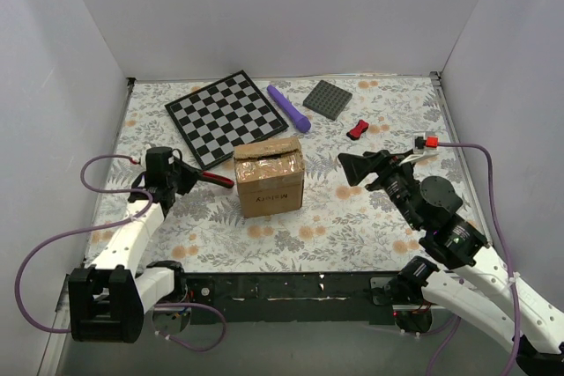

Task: Unpack the express box

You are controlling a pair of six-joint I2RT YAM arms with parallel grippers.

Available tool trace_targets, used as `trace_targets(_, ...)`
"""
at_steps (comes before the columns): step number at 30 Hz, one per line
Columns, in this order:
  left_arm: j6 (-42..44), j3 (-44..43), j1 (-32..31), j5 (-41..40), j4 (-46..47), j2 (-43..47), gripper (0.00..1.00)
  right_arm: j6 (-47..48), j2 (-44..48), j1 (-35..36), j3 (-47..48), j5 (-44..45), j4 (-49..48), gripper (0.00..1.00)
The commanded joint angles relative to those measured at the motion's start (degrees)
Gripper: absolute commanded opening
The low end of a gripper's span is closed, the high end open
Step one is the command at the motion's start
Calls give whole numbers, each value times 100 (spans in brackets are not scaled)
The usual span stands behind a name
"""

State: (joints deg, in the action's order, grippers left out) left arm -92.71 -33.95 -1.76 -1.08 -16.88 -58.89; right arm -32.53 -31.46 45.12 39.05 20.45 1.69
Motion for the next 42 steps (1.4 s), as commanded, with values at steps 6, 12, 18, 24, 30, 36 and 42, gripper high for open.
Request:
trace_targets(6, 112, 416, 123, 741, 388, -149, 57, 186, -176, 5, -11, -146, -29, 94)
trace_targets(12, 288, 223, 430, 425, -226, 376, 85, 291, -316, 5, 50, 55, -64, 94)
trace_targets(18, 499, -1443, 387, -428, -1387, 633, 96, 950, -1089, 5, 305, 837, -325, 95)
trace_targets(24, 158, -2019, -26, 1073, -1010, 686, 75, 1310, -2099, -135, 603, 1172, -1169, 88)
trace_targets(30, -476, -676, -983, 1051, -623, 1765, 10, 1153, -3593, -1224, 1481, -109, -1505, 35)
trace_targets(36, -740, 29, -1248, 863, -1641, 2760, 0, 1241, -5035, -1691, 2300, -1902, -1934, 24)
trace_targets(42, -723, 240, -1257, 1812, -1731, 3174, 0, 1083, -6142, -1673, 3107, -3493, -1744, 24)
